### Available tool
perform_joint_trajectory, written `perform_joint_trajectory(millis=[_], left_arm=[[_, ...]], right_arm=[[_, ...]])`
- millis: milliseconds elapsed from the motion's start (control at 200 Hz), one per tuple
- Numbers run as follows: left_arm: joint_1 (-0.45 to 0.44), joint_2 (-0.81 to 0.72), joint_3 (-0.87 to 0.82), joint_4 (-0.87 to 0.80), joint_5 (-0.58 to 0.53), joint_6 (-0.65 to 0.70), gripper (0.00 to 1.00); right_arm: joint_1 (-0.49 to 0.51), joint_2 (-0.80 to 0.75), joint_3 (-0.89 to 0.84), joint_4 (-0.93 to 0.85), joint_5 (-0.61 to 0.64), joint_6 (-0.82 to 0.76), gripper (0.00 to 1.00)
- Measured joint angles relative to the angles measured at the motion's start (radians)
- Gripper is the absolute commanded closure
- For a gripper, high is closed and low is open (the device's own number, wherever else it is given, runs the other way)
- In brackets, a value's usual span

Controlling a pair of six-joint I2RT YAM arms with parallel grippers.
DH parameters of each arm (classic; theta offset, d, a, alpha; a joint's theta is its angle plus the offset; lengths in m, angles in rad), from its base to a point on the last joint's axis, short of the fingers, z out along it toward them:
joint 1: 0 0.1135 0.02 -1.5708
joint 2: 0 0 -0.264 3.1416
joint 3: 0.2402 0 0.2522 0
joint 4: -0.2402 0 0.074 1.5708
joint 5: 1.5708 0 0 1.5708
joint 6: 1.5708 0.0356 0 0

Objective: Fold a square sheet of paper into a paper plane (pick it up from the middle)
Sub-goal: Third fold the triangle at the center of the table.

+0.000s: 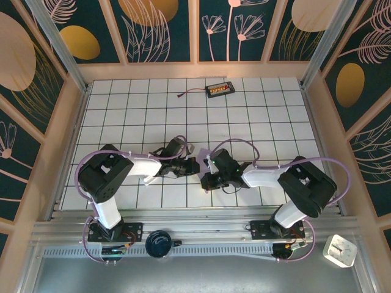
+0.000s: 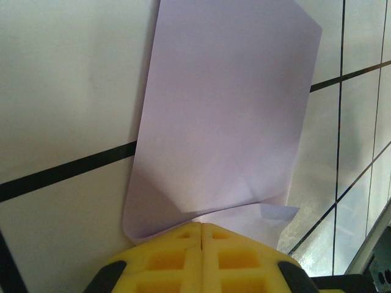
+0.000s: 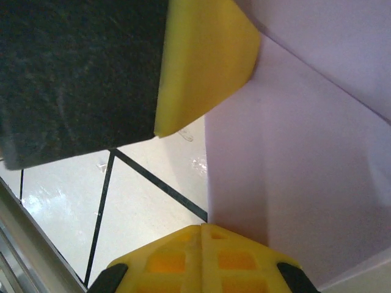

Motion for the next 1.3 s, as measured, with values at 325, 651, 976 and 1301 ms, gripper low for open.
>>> perform_joint_trajectory(millis=[325,651,976,1301], left_arm=[[0.0,0.0,0.0,-0.001,0.0,0.011,1.0],[-0.001,0.0,0.0,-0.002,-0.002,0.011,1.0],[-0.002,0.0,0.002,-0.005,-0.003,0.011,1.0],[-0.002,0.0,0.006,-0.011,-0.003,0.011,1.0]], right_arm=[[0.043,-0.045,-0.067,0.059,0.026,0.031,1.0],[0.119,-0.116,-0.117,0.037,0.081,0.095,1.0],[0.0,-0.243,-0.118,-0.111,0.0,0.09,1.0],[-0.034,-0.089,-0.03,-0.006,-0.074,0.067,1.0]])
